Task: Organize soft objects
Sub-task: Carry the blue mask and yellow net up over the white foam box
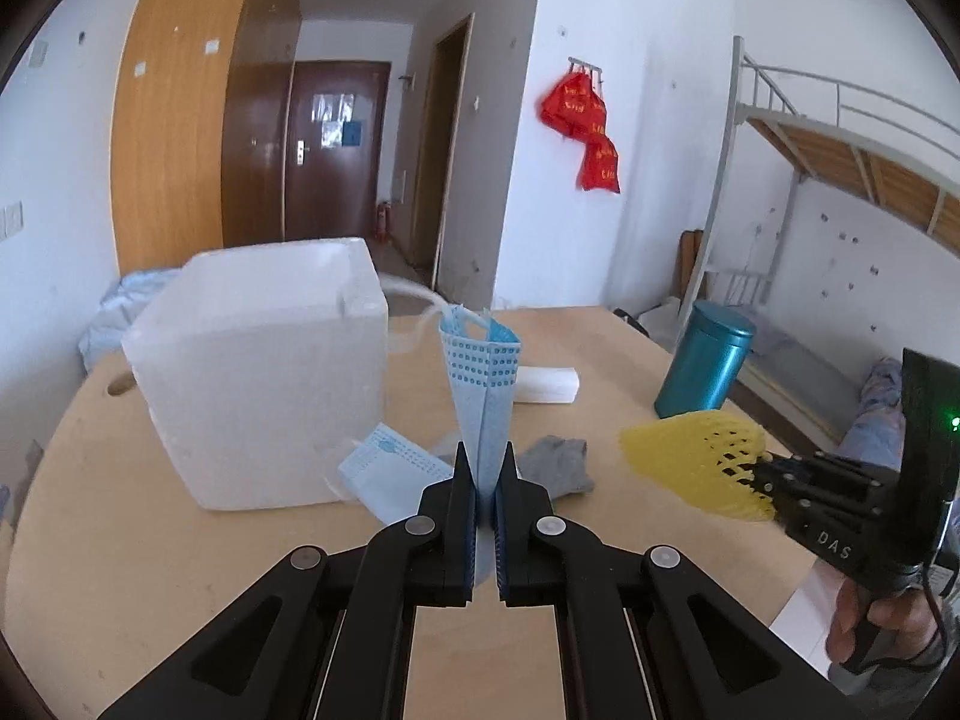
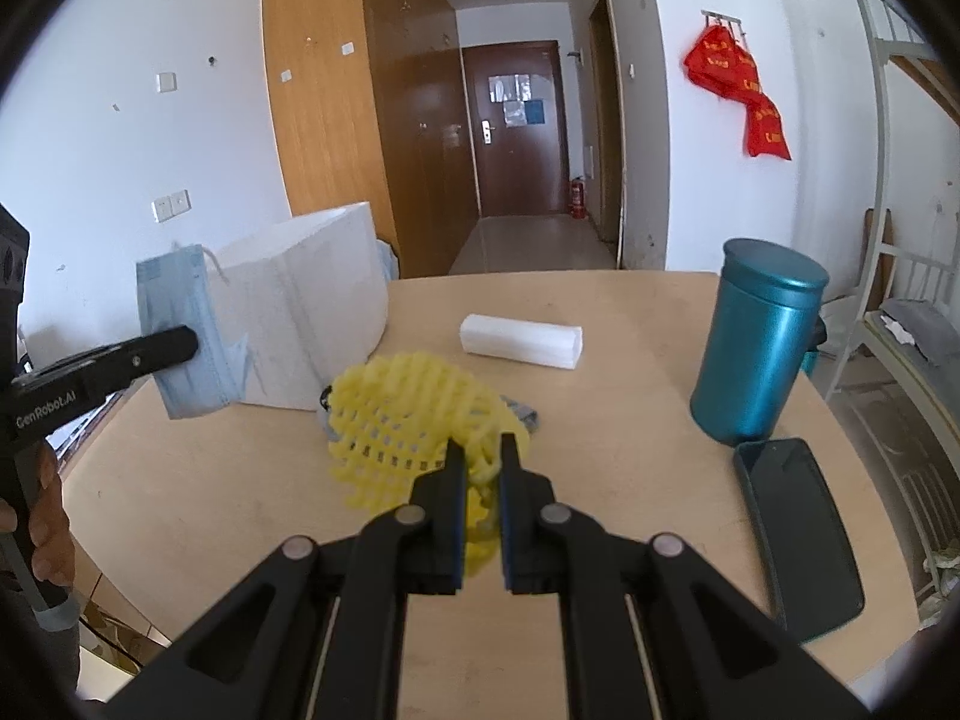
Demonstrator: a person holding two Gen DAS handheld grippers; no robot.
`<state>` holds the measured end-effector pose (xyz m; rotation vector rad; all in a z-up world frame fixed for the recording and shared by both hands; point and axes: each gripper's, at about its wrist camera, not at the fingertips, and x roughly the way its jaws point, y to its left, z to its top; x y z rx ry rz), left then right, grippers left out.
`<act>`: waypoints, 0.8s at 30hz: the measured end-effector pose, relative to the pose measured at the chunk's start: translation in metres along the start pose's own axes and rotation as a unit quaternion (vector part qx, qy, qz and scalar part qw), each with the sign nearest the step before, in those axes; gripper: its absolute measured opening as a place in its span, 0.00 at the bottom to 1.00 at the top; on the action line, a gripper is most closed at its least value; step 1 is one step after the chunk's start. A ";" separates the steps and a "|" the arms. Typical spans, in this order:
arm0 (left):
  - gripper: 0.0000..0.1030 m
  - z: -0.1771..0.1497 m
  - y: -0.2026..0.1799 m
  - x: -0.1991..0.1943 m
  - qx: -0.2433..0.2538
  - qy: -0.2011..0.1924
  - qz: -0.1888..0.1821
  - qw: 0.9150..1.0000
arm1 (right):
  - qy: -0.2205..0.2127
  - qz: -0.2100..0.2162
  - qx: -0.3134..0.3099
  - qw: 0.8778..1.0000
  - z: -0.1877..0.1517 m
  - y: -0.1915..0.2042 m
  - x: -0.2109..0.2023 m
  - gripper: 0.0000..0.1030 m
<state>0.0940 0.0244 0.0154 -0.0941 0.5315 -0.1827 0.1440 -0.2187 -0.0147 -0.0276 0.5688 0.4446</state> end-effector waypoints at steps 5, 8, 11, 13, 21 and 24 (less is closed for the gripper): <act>0.05 0.000 -0.003 -0.015 0.011 -0.024 0.007 1.000 | -0.006 0.004 -0.007 1.000 0.002 0.005 -0.001 0.11; 0.05 -0.004 0.000 -0.014 0.011 -0.020 0.018 1.000 | -0.002 0.008 -0.008 1.000 0.003 0.008 0.003 0.11; 0.05 -0.002 0.004 -0.023 0.005 -0.028 0.020 0.999 | -0.010 0.017 -0.013 1.000 0.009 0.014 0.000 0.11; 0.05 0.001 0.005 -0.029 0.005 -0.035 0.023 0.999 | -0.018 0.021 -0.018 0.999 0.013 0.017 -0.003 0.11; 0.05 0.008 0.016 -0.055 0.002 -0.061 0.045 0.997 | -0.036 0.048 -0.045 0.997 0.031 0.045 -0.004 0.11; 0.05 0.012 0.018 -0.060 0.000 -0.066 0.051 0.996 | -0.043 0.062 -0.055 0.996 0.037 0.056 -0.004 0.11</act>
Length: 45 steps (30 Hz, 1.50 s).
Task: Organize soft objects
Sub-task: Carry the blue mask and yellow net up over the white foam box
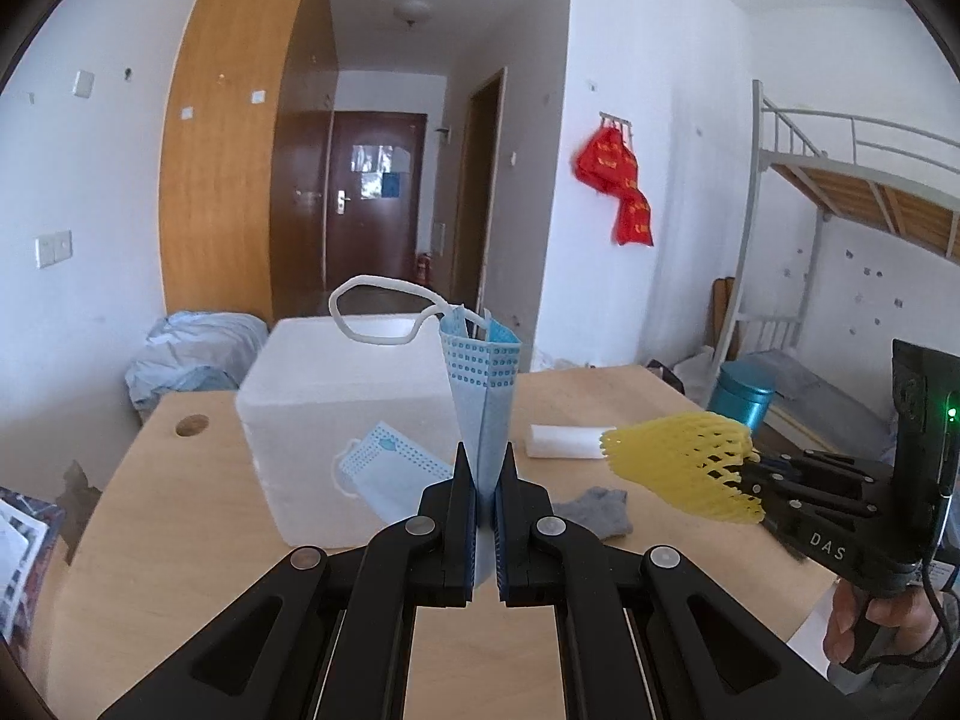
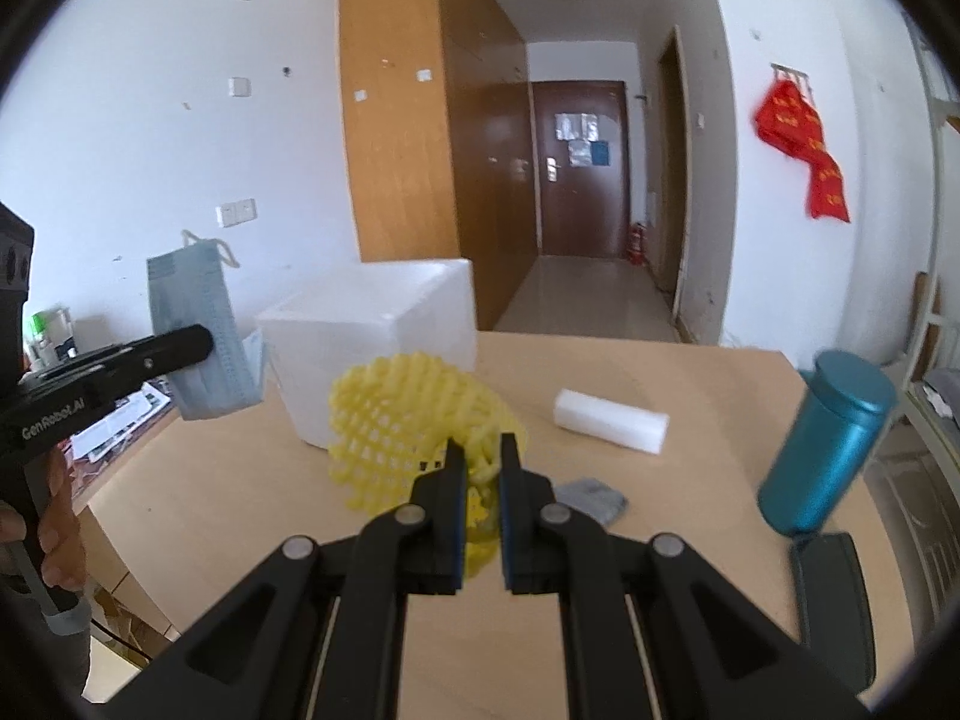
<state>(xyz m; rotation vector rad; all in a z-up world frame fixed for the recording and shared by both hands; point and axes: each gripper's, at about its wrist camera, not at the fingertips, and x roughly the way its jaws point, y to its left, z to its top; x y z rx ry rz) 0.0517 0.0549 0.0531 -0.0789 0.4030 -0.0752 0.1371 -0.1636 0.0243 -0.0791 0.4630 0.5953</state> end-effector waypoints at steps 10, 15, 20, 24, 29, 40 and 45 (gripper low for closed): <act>0.05 0.012 0.018 -0.007 -0.010 -0.016 0.026 0.999 | -0.013 0.045 -0.025 0.999 0.023 0.023 0.010 0.11; 0.05 0.010 0.031 -0.004 -0.020 -0.011 0.034 0.999 | -0.001 0.068 -0.034 0.997 0.024 0.035 0.027 0.11; 0.05 0.015 0.037 -0.002 -0.023 -0.013 0.039 0.999 | -0.009 0.083 -0.047 0.995 0.034 0.043 0.029 0.11; 0.05 0.027 0.037 -0.003 -0.017 -0.022 0.037 0.999 | -0.026 0.085 -0.060 0.994 0.052 0.046 0.025 0.11; 0.05 0.050 0.037 0.000 -0.004 -0.043 0.032 0.999 | -0.043 0.085 -0.075 0.993 0.073 0.054 0.028 0.11; 0.05 0.083 0.062 0.038 -0.012 -0.046 0.019 0.999 | -0.036 0.084 -0.088 0.992 0.099 0.061 0.061 0.11; 0.05 0.096 0.073 0.064 -0.016 -0.028 -0.001 0.999 | -0.023 0.084 -0.089 0.992 0.107 0.058 0.078 0.11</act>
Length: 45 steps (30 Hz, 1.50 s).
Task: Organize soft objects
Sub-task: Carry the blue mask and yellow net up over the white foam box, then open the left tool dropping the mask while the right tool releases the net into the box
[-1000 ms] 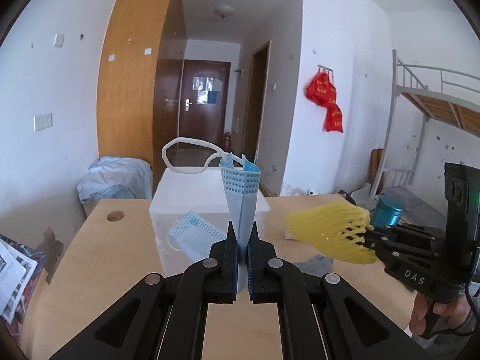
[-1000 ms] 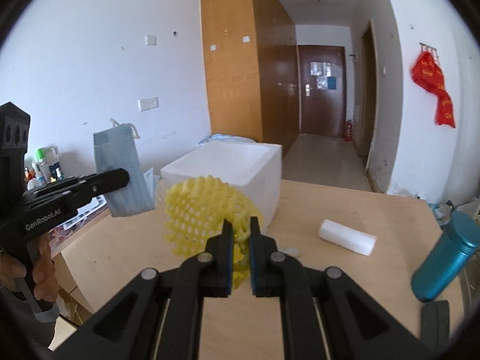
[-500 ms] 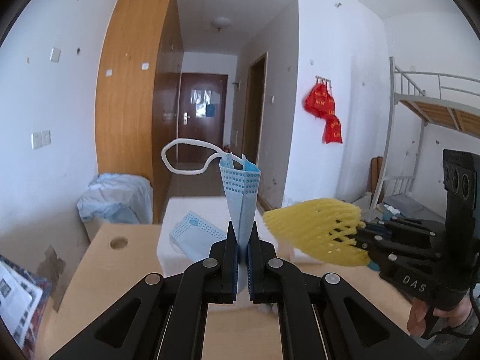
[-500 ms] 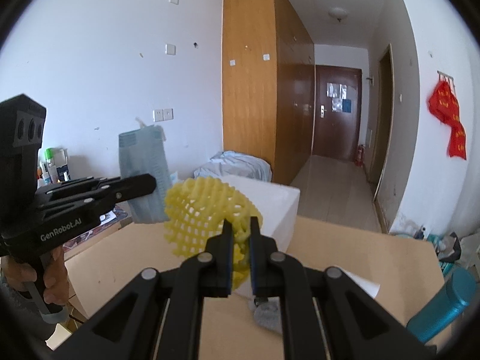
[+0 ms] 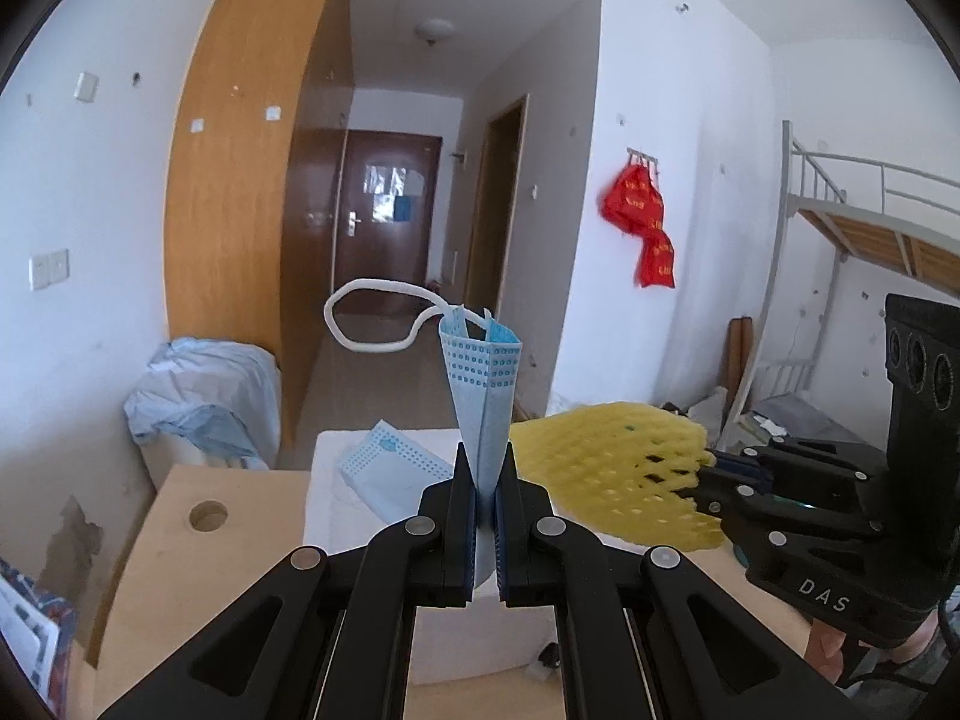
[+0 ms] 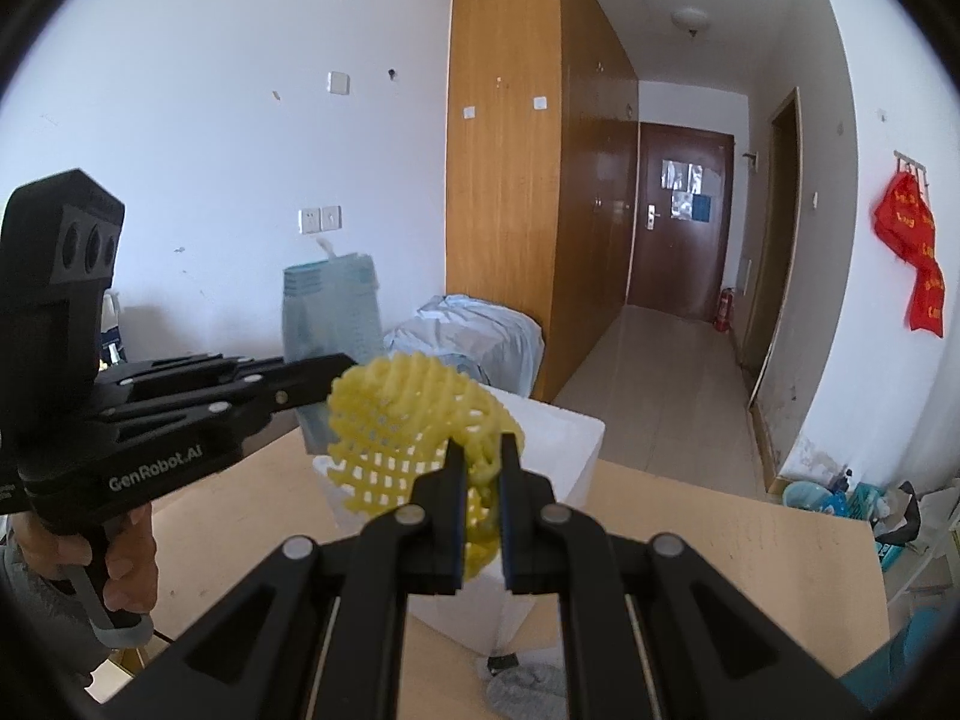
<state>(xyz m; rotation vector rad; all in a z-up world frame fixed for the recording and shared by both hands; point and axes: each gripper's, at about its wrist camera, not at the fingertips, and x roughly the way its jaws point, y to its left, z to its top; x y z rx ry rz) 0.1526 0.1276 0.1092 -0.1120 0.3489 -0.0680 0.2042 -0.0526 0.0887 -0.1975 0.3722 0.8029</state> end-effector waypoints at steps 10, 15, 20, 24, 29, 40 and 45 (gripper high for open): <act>0.05 -0.002 0.018 0.049 -0.018 0.032 -0.007 0.999 | 0.029 0.000 -0.005 1.000 -0.001 -0.005 0.036 0.11; 0.05 -0.007 0.021 0.065 -0.018 0.044 -0.017 0.999 | 0.030 -0.001 -0.003 1.000 0.000 -0.008 0.038 0.11; 0.05 -0.012 0.026 0.073 -0.027 0.052 -0.014 0.998 | 0.038 0.003 -0.003 0.999 0.000 -0.005 0.045 0.11; 0.07 -0.012 0.028 0.072 -0.020 0.054 -0.001 0.998 | 0.041 0.007 0.001 0.999 0.001 -0.008 0.051 0.11; 0.14 -0.016 0.029 0.074 -0.024 0.062 -0.001 0.998 | 0.039 0.010 0.000 0.999 0.002 -0.007 0.053 0.11; 0.78 -0.016 0.038 0.056 -0.035 0.019 0.030 0.999 | 0.042 0.012 0.001 0.999 0.004 -0.005 0.057 0.11; 0.78 -0.018 0.038 0.046 -0.031 0.009 0.042 0.999 | 0.046 0.020 -0.005 0.999 0.006 0.002 0.066 0.11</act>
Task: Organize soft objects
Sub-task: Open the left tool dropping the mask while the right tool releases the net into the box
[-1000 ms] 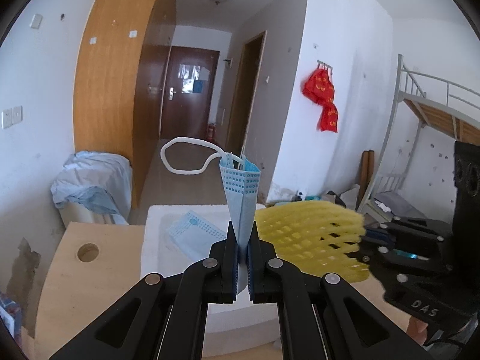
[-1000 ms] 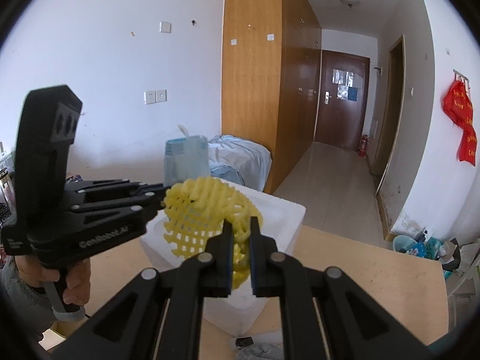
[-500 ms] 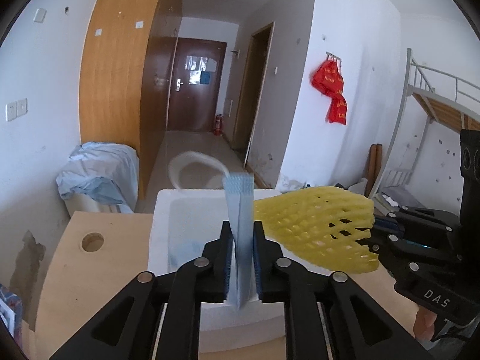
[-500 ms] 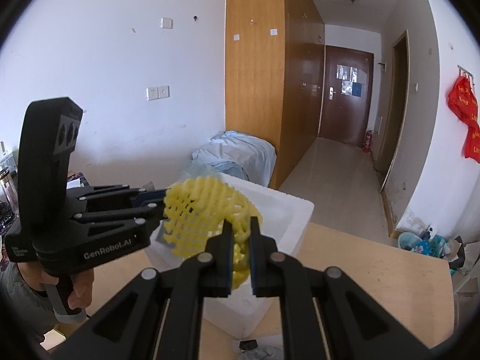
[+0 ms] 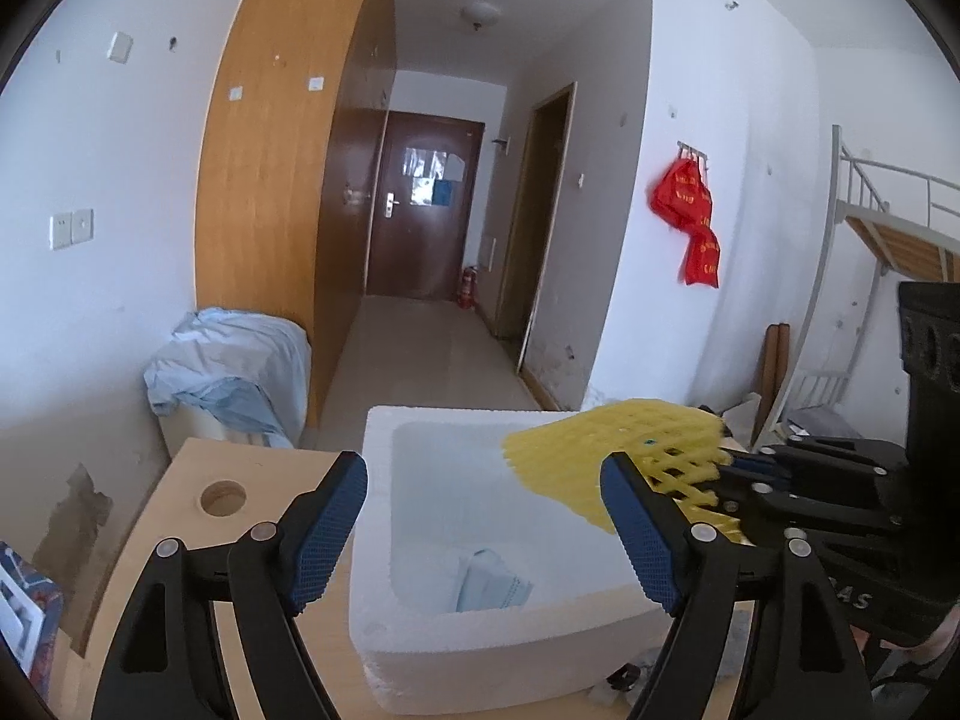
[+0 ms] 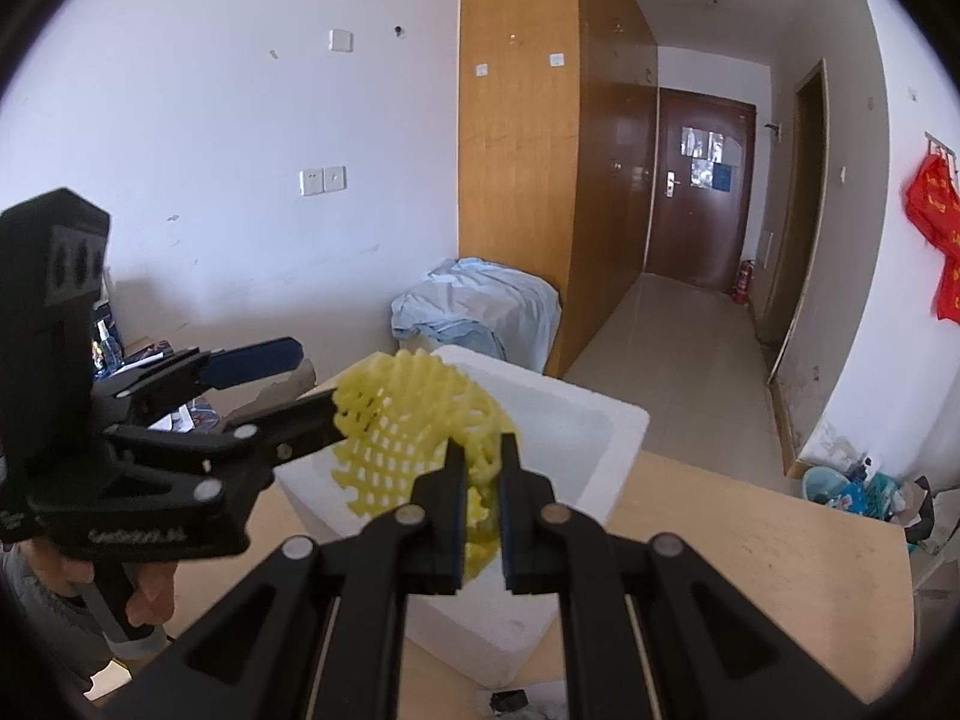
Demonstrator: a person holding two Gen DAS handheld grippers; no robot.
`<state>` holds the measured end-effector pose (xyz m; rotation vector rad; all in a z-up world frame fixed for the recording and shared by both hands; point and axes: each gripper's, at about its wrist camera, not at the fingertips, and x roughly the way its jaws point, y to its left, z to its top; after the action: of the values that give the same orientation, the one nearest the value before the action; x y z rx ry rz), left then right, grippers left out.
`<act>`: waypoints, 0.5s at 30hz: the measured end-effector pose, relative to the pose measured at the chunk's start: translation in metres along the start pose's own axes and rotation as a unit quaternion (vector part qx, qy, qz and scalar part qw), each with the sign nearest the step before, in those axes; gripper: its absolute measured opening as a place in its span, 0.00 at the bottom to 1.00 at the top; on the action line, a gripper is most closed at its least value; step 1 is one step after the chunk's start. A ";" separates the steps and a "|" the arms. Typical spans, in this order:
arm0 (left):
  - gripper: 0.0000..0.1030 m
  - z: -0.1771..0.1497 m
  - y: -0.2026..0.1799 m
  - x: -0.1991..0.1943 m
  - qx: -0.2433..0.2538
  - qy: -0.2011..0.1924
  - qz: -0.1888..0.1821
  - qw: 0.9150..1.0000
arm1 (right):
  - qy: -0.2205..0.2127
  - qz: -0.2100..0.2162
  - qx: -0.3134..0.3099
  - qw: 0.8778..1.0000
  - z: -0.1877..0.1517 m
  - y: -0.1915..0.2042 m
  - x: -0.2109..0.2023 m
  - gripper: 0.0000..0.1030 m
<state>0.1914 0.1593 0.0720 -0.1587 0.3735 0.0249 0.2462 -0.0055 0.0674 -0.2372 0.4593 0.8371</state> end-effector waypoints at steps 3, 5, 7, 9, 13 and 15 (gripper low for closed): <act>0.79 -0.002 0.003 -0.005 -0.003 0.000 0.001 1.000 | 0.001 0.007 -0.001 1.000 0.000 0.003 0.006 0.11; 0.79 -0.003 0.007 -0.007 -0.002 0.000 0.005 1.000 | 0.003 0.013 0.001 1.000 0.000 0.003 0.008 0.11; 0.79 -0.004 0.012 -0.009 -0.004 0.002 0.008 1.000 | 0.005 0.020 0.007 1.000 0.000 0.002 0.011 0.11; 0.79 -0.004 0.016 -0.009 -0.006 0.004 0.011 1.000 | 0.009 0.028 0.018 0.999 0.000 -0.001 0.016 0.11; 0.79 -0.006 0.023 -0.011 -0.009 0.005 0.020 1.000 | 0.016 0.033 0.025 0.999 0.001 -0.002 0.023 0.11; 0.79 -0.007 0.026 -0.011 -0.013 0.007 0.020 1.000 | 0.016 0.034 0.024 0.999 0.001 0.001 0.025 0.12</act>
<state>0.1775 0.1835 0.0658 -0.1777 0.3910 0.0689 0.2600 0.0122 0.0567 -0.1907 0.5186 0.8887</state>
